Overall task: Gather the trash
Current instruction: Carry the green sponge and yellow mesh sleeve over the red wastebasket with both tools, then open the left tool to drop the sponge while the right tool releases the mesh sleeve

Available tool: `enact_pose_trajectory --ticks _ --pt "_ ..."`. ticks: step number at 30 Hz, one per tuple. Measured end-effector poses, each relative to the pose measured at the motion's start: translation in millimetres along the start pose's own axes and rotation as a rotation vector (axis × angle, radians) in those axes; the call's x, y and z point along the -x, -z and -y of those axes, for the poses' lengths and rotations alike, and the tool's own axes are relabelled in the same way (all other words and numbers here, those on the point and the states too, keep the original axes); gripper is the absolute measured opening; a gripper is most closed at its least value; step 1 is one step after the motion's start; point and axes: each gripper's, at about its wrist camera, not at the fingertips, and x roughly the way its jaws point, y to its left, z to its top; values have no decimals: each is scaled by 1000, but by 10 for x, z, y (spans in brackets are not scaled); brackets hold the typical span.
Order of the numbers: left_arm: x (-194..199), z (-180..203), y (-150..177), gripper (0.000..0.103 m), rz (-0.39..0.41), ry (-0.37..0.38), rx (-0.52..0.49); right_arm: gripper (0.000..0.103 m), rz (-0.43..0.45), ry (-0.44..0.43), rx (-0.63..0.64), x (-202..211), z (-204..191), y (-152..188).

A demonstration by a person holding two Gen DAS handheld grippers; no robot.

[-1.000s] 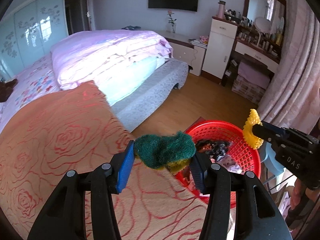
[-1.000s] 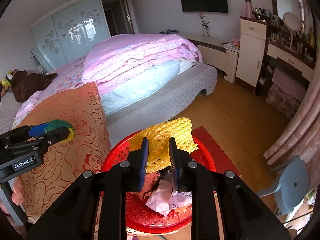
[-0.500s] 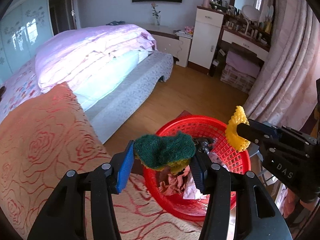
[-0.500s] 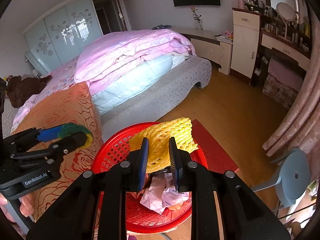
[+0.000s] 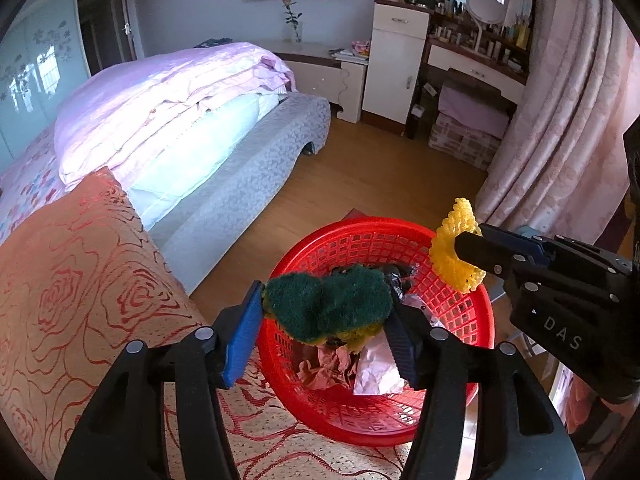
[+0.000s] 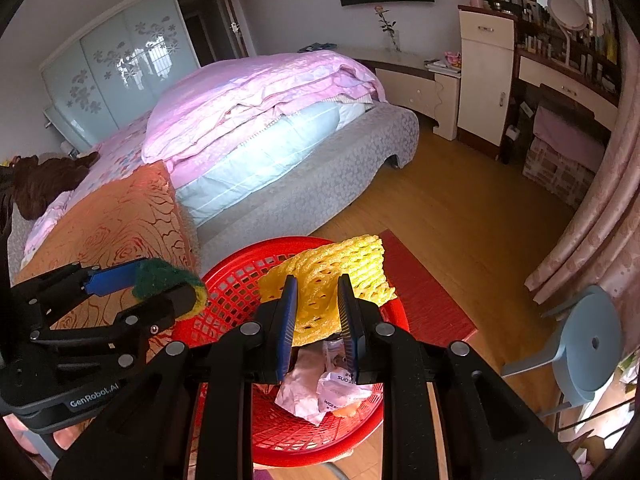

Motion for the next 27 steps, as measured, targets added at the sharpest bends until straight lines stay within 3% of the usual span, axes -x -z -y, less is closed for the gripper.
enact_pose_trajectory --ticks 9,27 --pt "19 21 1 71 10 3 6 21 -9 -3 -7 -33 39 37" --pt "153 -245 15 72 37 -48 80 23 -82 -53 -8 -299 -68 135"
